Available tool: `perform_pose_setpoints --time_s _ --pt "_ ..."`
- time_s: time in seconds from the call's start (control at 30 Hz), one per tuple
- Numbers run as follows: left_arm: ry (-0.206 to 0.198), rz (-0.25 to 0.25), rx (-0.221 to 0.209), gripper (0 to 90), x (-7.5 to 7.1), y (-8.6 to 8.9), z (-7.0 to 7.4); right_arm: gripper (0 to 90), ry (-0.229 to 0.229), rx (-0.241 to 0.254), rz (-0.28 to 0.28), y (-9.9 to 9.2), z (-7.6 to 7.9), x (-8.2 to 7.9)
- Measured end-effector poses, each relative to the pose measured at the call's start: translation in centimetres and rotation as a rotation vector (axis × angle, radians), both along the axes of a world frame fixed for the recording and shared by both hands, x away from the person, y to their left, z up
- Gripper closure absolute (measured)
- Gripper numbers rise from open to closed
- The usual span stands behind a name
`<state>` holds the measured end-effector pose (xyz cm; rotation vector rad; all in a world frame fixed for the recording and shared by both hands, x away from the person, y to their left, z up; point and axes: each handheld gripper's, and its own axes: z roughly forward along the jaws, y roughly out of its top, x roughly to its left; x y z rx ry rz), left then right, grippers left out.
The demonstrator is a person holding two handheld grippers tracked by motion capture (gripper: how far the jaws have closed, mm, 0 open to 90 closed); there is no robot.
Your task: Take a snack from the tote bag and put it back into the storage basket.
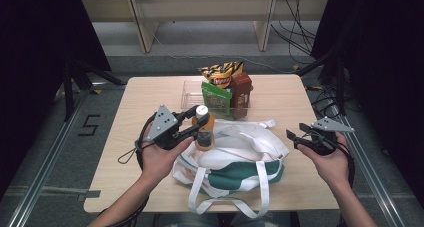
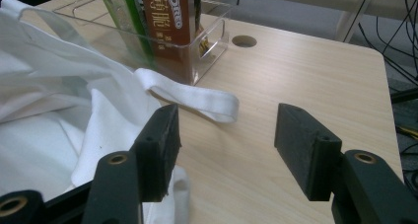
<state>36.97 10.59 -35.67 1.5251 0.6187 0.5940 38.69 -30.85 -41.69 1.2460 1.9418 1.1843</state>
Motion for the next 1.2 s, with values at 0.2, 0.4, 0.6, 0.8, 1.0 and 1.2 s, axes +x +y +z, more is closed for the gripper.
perform_pose_setpoints --time_s 0.2,0.4,0.6,0.8,1.0,1.2 --pt "-0.015 0.003 0.0 59.0 0.3 0.0 0.5 43.4 0.025 -0.006 0.0 -0.1 0.1 -0.1" --pt "-0.025 0.005 -0.002 59.0 0.7 0.0 0.9 43.4 0.027 0.004 0.0 -0.2 0.3 -0.1" --pt "-0.032 0.01 -0.002 59.0 1.0 0.0 1.1 43.4 0.019 -0.001 -0.004 -0.3 0.3 -0.1" --pt "-0.036 0.011 -0.001 59.0 1.2 -0.1 1.2 43.4 0.017 -0.001 -0.005 -0.3 0.3 -0.1" --pt "-0.045 0.014 -0.003 59.0 1.5 -0.1 1.6 43.4 0.016 0.0 -0.003 -0.3 0.2 -0.1" --pt "-0.053 0.02 -0.01 59.0 1.8 0.0 1.9 43.4 0.008 0.001 -0.002 -0.3 0.2 0.0"
